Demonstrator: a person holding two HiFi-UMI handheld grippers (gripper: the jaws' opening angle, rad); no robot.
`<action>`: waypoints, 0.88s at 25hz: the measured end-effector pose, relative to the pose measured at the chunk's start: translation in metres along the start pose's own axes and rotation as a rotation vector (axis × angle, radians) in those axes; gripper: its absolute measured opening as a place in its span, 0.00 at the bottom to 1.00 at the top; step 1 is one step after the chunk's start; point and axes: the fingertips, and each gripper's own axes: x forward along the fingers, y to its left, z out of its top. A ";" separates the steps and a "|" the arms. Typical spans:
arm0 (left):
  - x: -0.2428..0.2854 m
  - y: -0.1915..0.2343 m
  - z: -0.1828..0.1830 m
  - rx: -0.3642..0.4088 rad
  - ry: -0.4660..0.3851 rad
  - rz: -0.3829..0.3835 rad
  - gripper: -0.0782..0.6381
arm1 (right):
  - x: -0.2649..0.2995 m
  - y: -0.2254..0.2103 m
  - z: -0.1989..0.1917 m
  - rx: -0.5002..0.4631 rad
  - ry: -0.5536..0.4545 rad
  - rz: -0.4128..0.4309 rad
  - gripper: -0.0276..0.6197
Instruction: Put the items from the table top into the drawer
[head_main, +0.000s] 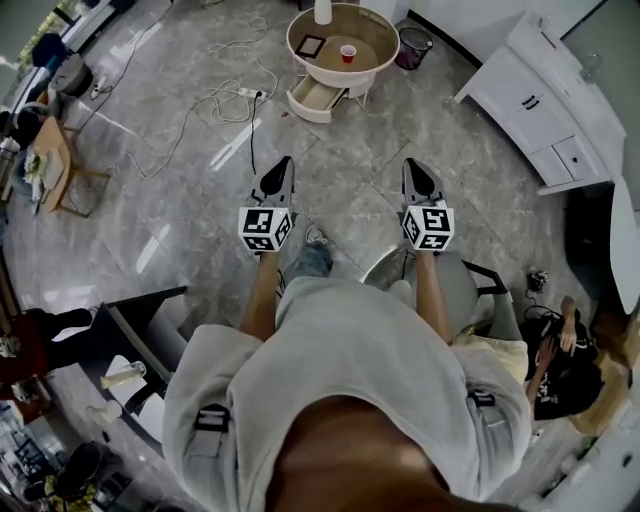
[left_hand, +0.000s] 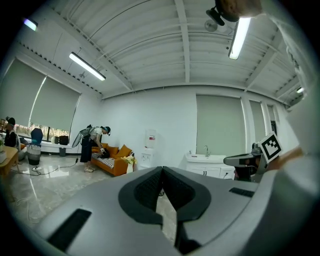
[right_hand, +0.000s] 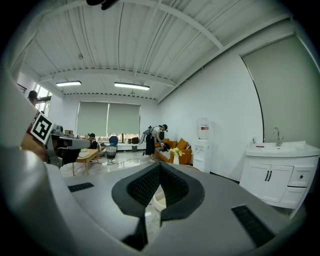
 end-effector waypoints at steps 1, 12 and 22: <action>0.010 0.010 0.003 0.001 0.002 -0.008 0.13 | 0.013 0.000 0.004 0.000 0.003 -0.004 0.08; 0.113 0.129 0.025 -0.013 -0.006 -0.037 0.13 | 0.166 0.006 0.046 -0.031 0.005 -0.019 0.08; 0.167 0.192 0.026 -0.021 -0.001 -0.062 0.13 | 0.238 0.007 0.050 -0.047 0.032 -0.046 0.08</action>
